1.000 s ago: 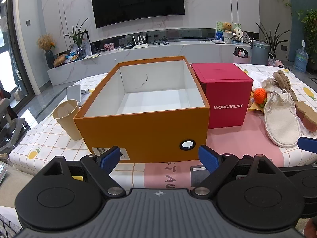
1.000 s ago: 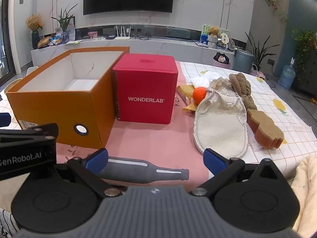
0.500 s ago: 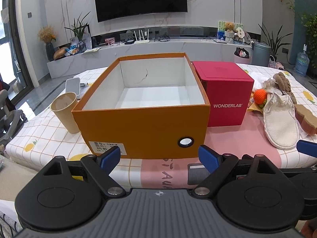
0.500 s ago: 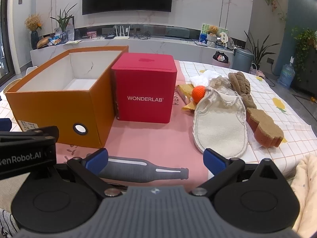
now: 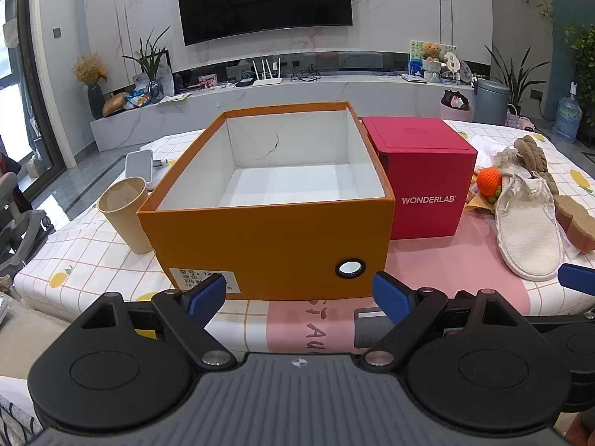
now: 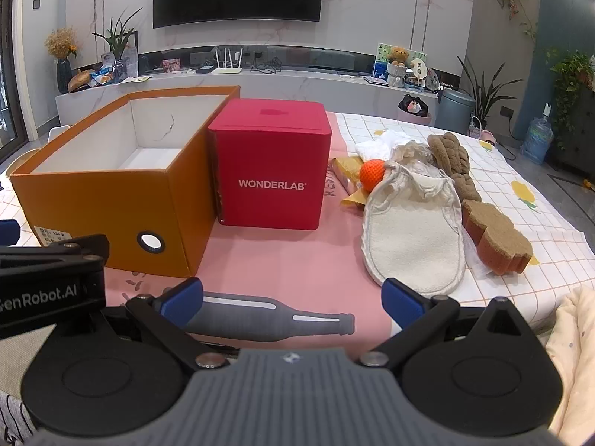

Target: Organize soft objects

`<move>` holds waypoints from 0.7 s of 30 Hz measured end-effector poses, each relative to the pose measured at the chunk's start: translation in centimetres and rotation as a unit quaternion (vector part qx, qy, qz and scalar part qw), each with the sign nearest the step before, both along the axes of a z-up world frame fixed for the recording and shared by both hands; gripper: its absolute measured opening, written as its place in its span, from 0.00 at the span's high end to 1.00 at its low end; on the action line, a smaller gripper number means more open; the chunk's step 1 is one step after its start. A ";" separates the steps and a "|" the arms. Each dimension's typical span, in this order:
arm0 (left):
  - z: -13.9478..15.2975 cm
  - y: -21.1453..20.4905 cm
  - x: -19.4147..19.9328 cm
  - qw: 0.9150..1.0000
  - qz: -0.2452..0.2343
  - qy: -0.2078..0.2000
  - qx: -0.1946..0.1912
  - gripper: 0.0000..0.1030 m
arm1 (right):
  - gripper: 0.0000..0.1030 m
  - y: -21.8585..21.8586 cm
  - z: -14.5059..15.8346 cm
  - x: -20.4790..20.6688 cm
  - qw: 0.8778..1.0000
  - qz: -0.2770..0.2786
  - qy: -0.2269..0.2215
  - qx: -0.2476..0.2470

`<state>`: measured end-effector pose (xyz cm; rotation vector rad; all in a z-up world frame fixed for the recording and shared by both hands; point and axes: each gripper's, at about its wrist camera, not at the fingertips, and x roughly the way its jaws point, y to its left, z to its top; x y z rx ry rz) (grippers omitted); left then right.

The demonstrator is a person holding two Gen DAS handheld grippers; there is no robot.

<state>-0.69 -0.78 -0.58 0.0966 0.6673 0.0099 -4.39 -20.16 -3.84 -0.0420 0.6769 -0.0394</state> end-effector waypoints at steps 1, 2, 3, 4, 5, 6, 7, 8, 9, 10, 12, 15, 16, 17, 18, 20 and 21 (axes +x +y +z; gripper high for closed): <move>0.0 0.0 0.0 1.000 0.001 0.000 -0.001 0.00 | 0.03 0.0 0.0 0.0 1.000 -0.001 0.000 0.001; 0.1 0.0 0.0 1.000 0.002 0.000 -0.001 0.00 | 0.03 -0.1 0.0 0.0 1.000 -0.001 0.000 0.002; 0.1 -0.1 0.0 1.000 0.003 -0.001 0.000 0.00 | 0.03 -0.1 0.0 0.0 1.000 -0.002 0.000 0.002; 0.3 -0.3 -0.1 1.000 0.004 -0.003 0.002 0.00 | 0.03 -0.1 0.1 0.0 1.000 -0.003 -0.001 0.002; 0.4 -0.3 -0.1 1.000 0.006 -0.004 0.002 0.00 | 0.03 -0.2 0.1 0.0 1.000 -0.003 -0.003 0.001; 0.6 -0.5 -0.1 1.000 0.007 -0.005 0.002 0.00 | 0.03 -0.2 0.2 0.0 1.000 -0.004 -0.006 0.001; 0.8 -0.6 -0.1 1.000 0.008 -0.006 0.000 0.00 | 0.03 -0.3 0.4 -0.1 1.000 -0.007 -0.009 0.001; 0.9 -0.7 0.0 1.000 0.008 -0.006 -0.003 0.00 | 0.03 -0.4 0.5 -0.2 1.000 -0.009 -0.011 0.001; 1.1 -0.9 0.0 1.000 0.007 -0.007 -0.007 0.00 | 0.03 -0.6 0.7 -0.2 1.000 -0.011 -0.014 0.003; 1.3 -1.1 0.1 1.000 0.005 -0.008 -0.010 0.00 | 0.03 -0.9 0.8 -0.3 1.000 -0.015 -0.017 0.006; 1.9 -1.8 0.3 1.000 -0.004 -0.008 -0.009 0.00 | 0.03 -1.6 1.2 -0.5 0.999 -0.021 -0.023 0.013; 2.9 -2.8 0.7 1.000 -0.023 -0.014 -0.003 0.00 | 0.03 -3.1 2.1 -0.5 0.999 -0.017 -0.022 0.033; 3.4 -3.1 0.9 1.000 -0.025 -0.015 -0.004 0.00 | 0.03 -3.7 2.5 -0.4 0.999 -0.012 -0.017 0.043; 3.6 -3.3 1.0 0.999 -0.026 -0.016 -0.010 0.00 | 0.03 -4.7 3.0 -0.4 0.999 -0.009 -0.014 0.052; 3.9 -3.6 1.2 0.999 -0.032 -0.018 -0.016 0.00 | 0.03 -5.6 3.5 -0.4 0.998 -0.012 -0.013 0.053; 4.2 -4.4 1.8 0.999 -0.048 -0.012 -0.018 0.00 | 0.03 -7.7 4.6 -0.6 0.998 -0.024 -0.016 0.049; 4.3 -4.8 2.1 0.998 -0.055 -0.009 -0.020 0.00 | 0.03 -9.0 5.2 -0.6 0.998 -0.028 -0.014 0.048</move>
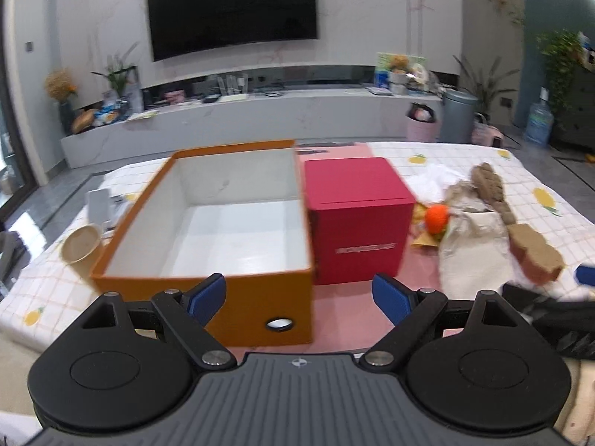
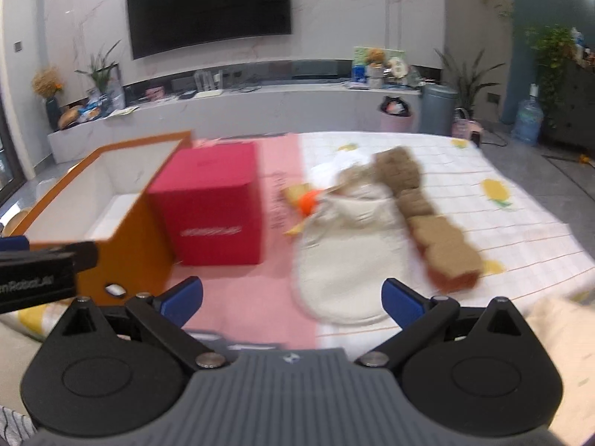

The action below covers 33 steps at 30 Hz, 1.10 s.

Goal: Organize soft objects
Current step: 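Reach the right gripper to the brown coir sponge and grasp it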

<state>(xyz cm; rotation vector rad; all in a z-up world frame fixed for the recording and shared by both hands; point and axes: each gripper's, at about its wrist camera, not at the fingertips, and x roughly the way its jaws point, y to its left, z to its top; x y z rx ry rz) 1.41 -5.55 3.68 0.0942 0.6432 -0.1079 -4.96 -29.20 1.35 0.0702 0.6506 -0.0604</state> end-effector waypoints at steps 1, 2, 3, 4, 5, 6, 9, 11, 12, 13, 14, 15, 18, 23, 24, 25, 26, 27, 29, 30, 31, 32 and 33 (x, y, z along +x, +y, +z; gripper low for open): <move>0.1 -0.5 0.3 1.000 -0.007 0.000 -0.006 0.00 | 0.03 -1.1 0.5 0.1 1.000 -0.003 0.002 0.000; -0.1 -0.8 0.3 1.000 -0.011 -0.001 -0.012 0.00 | 0.03 -2.5 1.0 0.1 1.000 -0.006 0.004 -0.001; -0.2 -1.3 0.5 1.000 -0.017 -0.004 -0.017 0.00 | 0.03 -3.8 1.4 0.4 1.000 -0.008 0.006 -0.006; -0.4 -2.0 0.6 0.999 -0.027 -0.006 -0.021 0.00 | 0.03 -4.9 1.6 0.8 1.000 -0.010 0.008 -0.013; -0.7 -2.5 0.7 0.999 -0.037 -0.007 -0.024 0.00 | 0.03 -6.4 1.7 1.4 1.000 -0.012 0.014 -0.023; -1.0 -3.2 0.9 0.998 -0.049 -0.008 -0.026 0.00 | 0.03 -7.4 1.8 2.0 0.999 -0.017 0.019 -0.031; -2.5 -5.8 1.4 0.997 -0.073 -0.003 -0.016 0.00 | 0.03 -10.8 1.1 4.4 0.999 -0.019 0.034 -0.037; -3.8 -7.9 1.7 0.997 -0.072 0.005 0.009 0.00 | 0.03 -13.1 -0.1 6.7 0.998 -0.027 0.052 -0.022; -4.3 -8.8 1.8 0.997 -0.079 0.007 0.012 0.00 | 0.03 -14.2 -0.8 7.7 0.998 -0.033 0.062 -0.009; -4.9 -9.6 1.9 0.996 -0.091 0.011 0.010 0.00 | 0.03 -15.1 -1.5 8.7 0.997 -0.039 0.071 0.002; -5.6 -10.6 2.0 0.994 -0.108 0.015 0.009 0.00 | 0.03 -16.0 -2.4 9.7 0.996 -0.044 0.080 0.014; -6.2 -11.5 2.1 0.992 -0.124 0.020 0.007 0.00 | 0.03 -16.8 -3.4 10.7 0.994 -0.048 0.093 0.025; -7.9 -13.7 2.5 0.990 -0.143 0.015 0.005 0.00 | 0.03 -17.8 -5.9 12.8 0.992 -0.041 0.113 0.034; -10.1 -16.2 3.2 0.989 -0.146 -0.022 -0.004 0.00 | 0.03 -18.8 -8.1 13.9 0.992 -0.024 0.119 0.019; -10.5 -16.8 3.5 0.990 -0.140 -0.022 -0.003 0.00 | 0.03 -19.1 -8.4 13.9 0.992 -0.023 0.117 0.028; -10.9 -17.3 3.9 0.991 -0.134 -0.020 -0.006 0.00 | 0.03 -19.5 -8.6 14.0 0.992 -0.028 0.117 0.038; -11.3 -17.8 4.1 0.991 -0.130 -0.015 -0.012 0.00 | 0.03 -19.9 -9.0 14.2 0.990 -0.035 0.122 0.052; -11.5 -18.2 4.3 0.991 -0.131 -0.008 -0.018 0.00 | 0.03 -20.1 -9.3 14.3 0.989 -0.039 0.129 0.063; -12.1 -19.2 4.7 0.989 -0.145 0.011 -0.020 0.00 | 0.03 -20.3 -9.7 14.6 0.986 -0.042 0.138 0.078; -12.4 -19.7 4.8 0.988 -0.151 0.018 -0.017 0.00 | 0.03 -20.3 -9.8 14.6 0.987 -0.041 0.136 0.080; -12.8 -20.2 5.0 0.988 -0.154 0.022 -0.013 0.00 | 0.03 -20.3 -9.8 14.6 0.987 -0.042 0.132 0.079; -13.2 -20.7 5.2 0.988 -0.151 0.024 -0.009 0.00 | 0.03 -20.4 -9.8 14.6 0.988 -0.047 0.128 0.077; -13.4 -21.0 5.3 0.989 -0.145 0.025 -0.009 0.00 | 0.03 -20.5 -9.8 14.7 0.988 -0.052 0.127 0.077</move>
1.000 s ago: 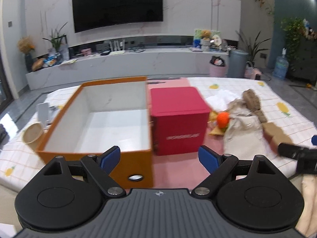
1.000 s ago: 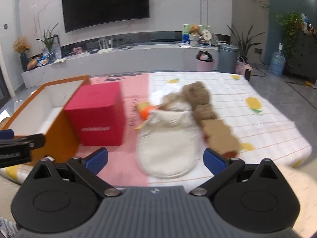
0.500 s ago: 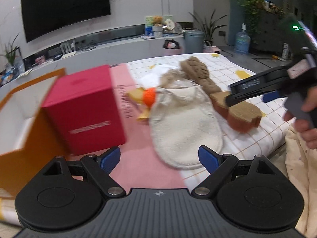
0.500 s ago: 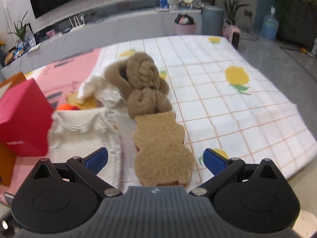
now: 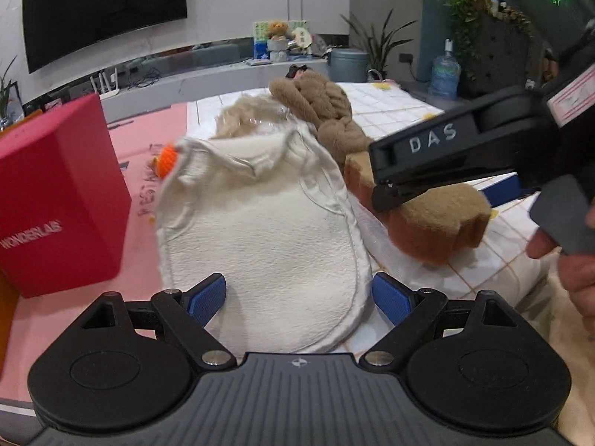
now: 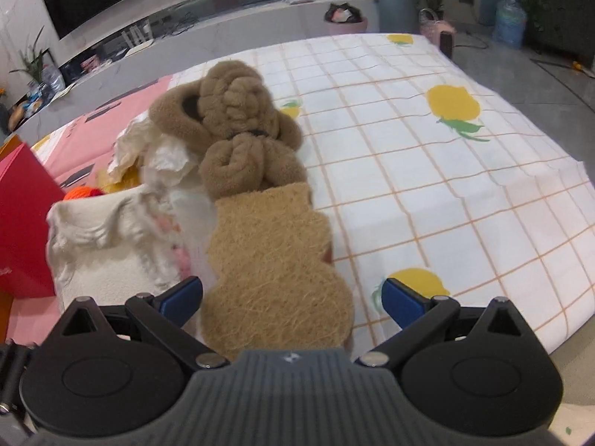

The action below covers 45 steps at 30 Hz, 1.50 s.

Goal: Organize soft objects
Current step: 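Reach the right gripper to the brown coir sponge and grasp it, then carry the coir sponge with the right gripper into the orange shoebox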

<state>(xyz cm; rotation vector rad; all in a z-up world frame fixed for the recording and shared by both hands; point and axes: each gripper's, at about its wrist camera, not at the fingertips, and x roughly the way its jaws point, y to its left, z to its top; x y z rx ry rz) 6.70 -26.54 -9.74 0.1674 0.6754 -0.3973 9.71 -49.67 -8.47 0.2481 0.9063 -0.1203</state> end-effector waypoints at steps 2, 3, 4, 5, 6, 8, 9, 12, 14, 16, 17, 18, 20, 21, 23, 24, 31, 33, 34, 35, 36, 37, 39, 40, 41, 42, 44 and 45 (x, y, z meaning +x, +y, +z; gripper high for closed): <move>-0.5 -0.6 0.0 1.000 0.010 -0.006 0.006 0.00 | 0.03 -0.5 -0.3 0.2 1.000 -0.004 0.007 0.014; -0.6 -0.9 -0.1 1.000 0.014 -0.019 0.013 0.00 | 0.03 -0.7 -0.3 0.2 1.000 -0.010 0.006 0.020; -0.6 -1.1 -0.3 0.999 0.020 -0.028 0.018 0.00 | 0.03 -0.9 -0.4 0.1 1.000 -0.014 0.004 0.026; -0.6 -1.2 -0.3 0.999 0.026 -0.030 0.017 0.00 | 0.03 -1.0 -0.5 0.2 0.999 -0.015 0.003 0.030; -0.7 -1.1 -0.4 0.999 0.033 -0.030 0.013 0.00 | 0.03 -0.9 -0.5 0.2 1.000 -0.014 0.003 0.028; -0.7 -0.7 -0.3 0.999 0.045 -0.025 0.001 0.00 | 0.05 -0.6 -0.3 0.2 1.000 -0.005 -0.003 0.009; -0.8 -0.6 -0.4 0.999 0.043 -0.025 -0.002 0.00 | 0.08 -0.2 -0.1 0.2 1.000 0.003 -0.008 -0.006; -0.7 -0.3 -0.8 0.999 0.032 -0.031 -0.006 0.06 | 0.26 0.6 0.3 0.0 0.999 0.028 -0.012 -0.026; -0.6 0.0 -1.2 0.999 0.032 -0.033 -0.006 0.19 | 0.26 0.9 0.4 0.0 0.999 0.023 -0.010 -0.026; -0.4 0.1 -1.6 0.999 0.029 -0.036 -0.005 0.30 | 0.26 1.0 0.4 -0.1 0.999 0.025 -0.008 -0.020; -0.4 0.1 -1.6 0.999 0.029 -0.036 -0.005 0.37 | 0.26 1.0 0.5 -0.2 0.999 0.025 -0.008 -0.020; -0.3 0.0 -1.7 0.999 0.028 -0.036 -0.006 0.40 | 0.26 1.0 0.6 -0.2 0.999 0.024 -0.007 -0.022; -0.2 0.2 -1.6 0.999 0.026 -0.031 -0.007 0.48 | 0.26 1.1 0.8 -0.3 0.999 0.022 -0.010 -0.023; -0.1 0.1 -1.6 0.999 0.025 -0.030 -0.003 0.51 | 0.26 1.1 1.0 -0.3 0.999 0.021 -0.012 -0.022; 0.2 0.2 -1.3 0.999 0.026 -0.020 -0.007 0.62 | 0.26 1.1 1.3 -0.5 0.999 0.021 -0.017 -0.020; 0.3 0.5 -1.3 0.999 0.026 -0.014 -0.014 0.65 | 0.26 1.2 1.5 -0.6 0.999 0.021 -0.020 -0.019; 0.9 1.5 -1.0 1.000 0.007 -0.005 -0.026 0.88 | 0.26 1.4 3.1 -1.1 0.999 0.022 -0.045 -0.016; 1.0 1.8 -1.1 1.000 -0.003 -0.009 -0.025 0.90 | 0.27 1.4 3.5 -1.3 0.998 0.021 -0.051 -0.018; 1.1 1.8 -1.3 1.000 -0.008 -0.015 -0.016 0.91 | 0.27 1.4 3.8 -1.4 0.998 0.021 -0.055 -0.017; 1.2 1.7 -1.6 1.000 -0.014 -0.027 -0.008 0.91 | 0.27 1.3 4.0 -1.6 0.998 0.018 -0.058 -0.017; 1.4 1.8 -2.1 0.999 -0.017 -0.038 -0.004 0.91 | 0.27 1.2 4.3 -1.7 0.998 0.015 -0.060 -0.014; 1.6 1.8 -2.4 0.999 -0.021 -0.047 -0.001 0.92 | 0.27 1.0 4.6 -1.9 0.998 0.013 -0.063 -0.008; 2.2 1.8 -3.1 0.998 -0.025 -0.058 0.004 0.92 | 0.27 0.9 5.0 -2.2 0.997 0.008 -0.070 -0.001; 2.6 1.8 -3.3 0.998 -0.026 -0.062 0.005 0.92 | 0.27 0.9 5.3 -2.4 0.997 0.006 -0.074 0.000; 3.1 1.8 -3.6 0.997 -0.029 -0.067 0.007 0.92 | 0.27 1.0 5.5 -2.5 0.997 0.005 -0.077 -0.001; 3.5 1.7 -3.9 0.997 -0.033 -0.073 0.008 0.92 | 0.27 1.0 5.8 -2.7 0.997 0.005 -0.082 -0.001; 4.5 1.6 -4.4 0.996 -0.042 -0.084 0.010 0.92 | 0.27 1.1 6.3 -3.1 0.996 0.007 -0.091 0.002; 5.1 1.5 -4.7 0.995 -0.047 -0.090 0.008 0.92 | 0.27 1.1 6.6 -3.4 0.995 0.007 -0.096 0.005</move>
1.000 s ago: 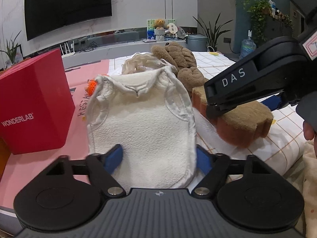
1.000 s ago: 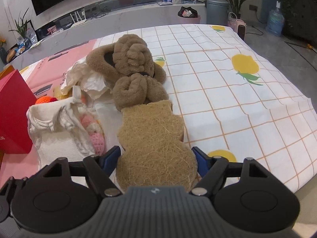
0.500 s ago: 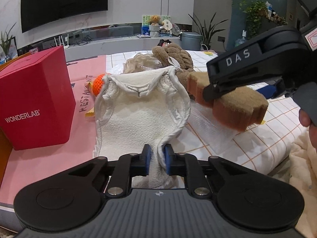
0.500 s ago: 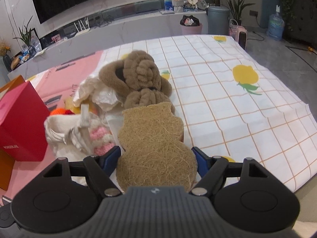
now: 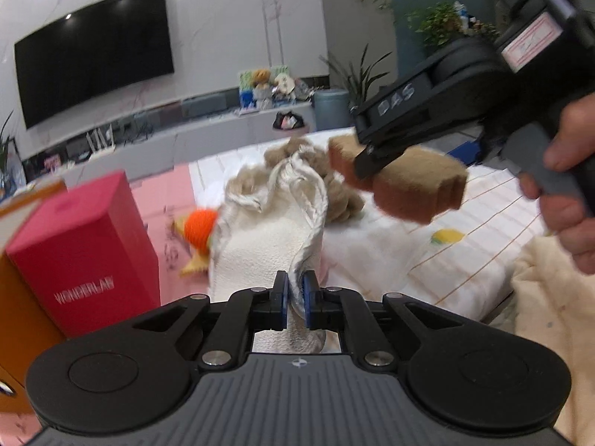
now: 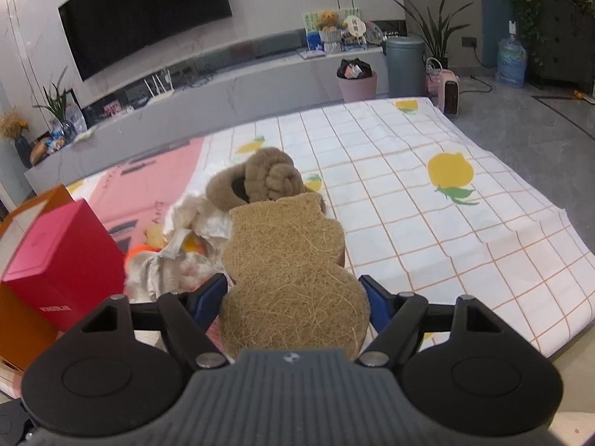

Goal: Organize soft objects
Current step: 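Carry the coir sponge with the right gripper into the orange shoebox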

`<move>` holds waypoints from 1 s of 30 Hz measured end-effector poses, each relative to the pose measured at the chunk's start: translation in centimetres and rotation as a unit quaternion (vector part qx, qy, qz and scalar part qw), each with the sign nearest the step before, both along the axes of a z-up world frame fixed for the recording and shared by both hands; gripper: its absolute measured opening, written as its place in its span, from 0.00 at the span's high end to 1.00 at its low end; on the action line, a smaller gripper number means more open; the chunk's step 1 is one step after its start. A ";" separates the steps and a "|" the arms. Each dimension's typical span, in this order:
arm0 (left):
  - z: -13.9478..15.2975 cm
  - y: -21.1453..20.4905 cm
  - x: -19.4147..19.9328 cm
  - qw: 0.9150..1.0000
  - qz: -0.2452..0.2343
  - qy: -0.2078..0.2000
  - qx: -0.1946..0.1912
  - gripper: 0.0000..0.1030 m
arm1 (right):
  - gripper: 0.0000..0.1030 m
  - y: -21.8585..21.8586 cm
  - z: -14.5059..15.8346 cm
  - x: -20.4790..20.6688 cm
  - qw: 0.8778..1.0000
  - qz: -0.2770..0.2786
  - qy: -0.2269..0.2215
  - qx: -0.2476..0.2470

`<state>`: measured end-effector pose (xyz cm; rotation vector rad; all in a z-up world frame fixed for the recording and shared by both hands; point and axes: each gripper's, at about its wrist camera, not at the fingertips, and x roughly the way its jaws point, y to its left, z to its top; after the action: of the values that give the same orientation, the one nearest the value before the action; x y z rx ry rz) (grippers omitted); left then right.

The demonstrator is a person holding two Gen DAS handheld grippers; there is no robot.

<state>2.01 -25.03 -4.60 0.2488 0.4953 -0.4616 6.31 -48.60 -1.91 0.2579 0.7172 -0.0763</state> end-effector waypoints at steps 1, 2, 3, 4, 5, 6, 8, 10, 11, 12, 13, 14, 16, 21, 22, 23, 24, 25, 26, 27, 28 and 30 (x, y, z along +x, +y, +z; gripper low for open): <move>0.4 0.0 -0.1 1.000 -0.003 -0.006 -0.001 0.92 | 0.27 0.0 0.3 -0.2 1.000 0.000 -0.004 0.003; 1.1 0.1 -0.3 1.000 -0.007 -0.013 -0.001 0.92 | 0.27 0.0 0.5 -0.5 1.000 -0.001 -0.008 0.006; 1.9 0.1 -0.5 1.000 -0.010 -0.020 -0.003 0.92 | 0.27 0.0 0.8 -0.8 1.000 -0.002 -0.014 0.010; 2.7 0.3 -0.6 1.000 -0.011 -0.026 -0.007 0.92 | 0.27 0.0 1.1 -1.1 1.000 -0.004 -0.021 0.015; 3.5 0.5 -0.7 0.999 -0.012 -0.032 -0.012 0.92 | 0.27 0.1 1.5 -1.5 0.999 -0.007 -0.028 0.020; 4.4 0.8 -0.8 0.999 -0.013 -0.038 -0.017 0.92 | 0.27 0.1 1.9 -1.9 0.999 -0.010 -0.033 0.025; 6.0 1.6 -0.9 0.998 -0.015 -0.051 -0.030 0.92 | 0.27 0.2 3.0 -2.6 0.998 -0.018 -0.040 0.033; 7.6 2.5 -1.0 0.997 -0.015 -0.069 -0.041 0.92 | 0.27 0.3 4.8 -3.7 0.997 -0.038 -0.051 0.053; 8.4 3.1 -0.9 0.996 -0.013 -0.079 -0.046 0.92 | 0.27 0.5 5.8 -4.2 0.995 -0.039 -0.064 0.064; 9.2 3.8 -1.0 0.995 -0.011 -0.089 -0.049 0.92 | 0.27 0.9 6.7 -4.8 0.994 -0.034 -0.076 0.068; 9.9 4.5 -0.9 0.994 -0.007 -0.101 -0.050 0.92 | 0.27 1.7 8.0 -5.4 0.994 -0.027 -0.090 0.063; 10.5 5.1 -0.9 0.993 -0.003 -0.111 -0.049 0.95 | 0.27 2.6 9.1 -5.9 0.993 -0.023 -0.103 0.051; 11.8 7.0 -0.9 0.989 0.011 -0.139 -0.045 0.95 | 0.27 4.8 11.3 -6.8 0.991 -0.013 -0.130 0.029; 13.5 12.4 -0.1 0.985 0.055 -0.159 -0.030 0.95 | 0.28 11.8 14.4 -7.7 0.985 0.051 -0.164 0.028; 13.5 13.5 0.1 0.984 0.068 -0.161 -0.027 0.95 | 0.28 13.6 14.8 -7.5 0.983 0.064 -0.168 0.024; 13.4 14.7 0.3 0.983 0.083 -0.165 -0.021 0.96 | 0.28 15.2 15.2 -7.3 0.982 0.074 -0.173 0.022; 13.2 15.8 0.5 0.981 0.096 -0.167 -0.016 0.96 | 0.28 16.6 15.5 -7.1 0.981 0.082 -0.177 0.021; 13.0 17.3 1.0 0.980 0.112 -0.163 -0.014 0.96 | 0.28 18.2 15.6 -6.7 0.980 0.093 -0.177 0.020; 13.1 18.4 1.3 0.980 0.122 -0.157 -0.014 0.96 | 0.28 19.5 15.7 -6.4 0.979 0.101 -0.177 0.022; 13.0 19.5 1.6 0.980 0.133 -0.150 -0.015 0.96 | 0.28 20.8 15.7 -6.1 0.978 0.107 -0.176 0.025; 13.0 20.7 2.0 0.978 0.147 -0.146 -0.016 0.96 | 0.27 22.1 15.6 -5.7 0.978 0.115 -0.172 0.028; 12.9 22.9 2.8 0.973 0.179 -0.144 -0.008 0.96 | 0.27 24.3 15.4 -5.2 0.977 0.128 -0.167 0.034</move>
<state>4.78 -2.12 8.28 0.2012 0.2426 -0.0728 1.13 -24.34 13.49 0.2333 0.4135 0.2338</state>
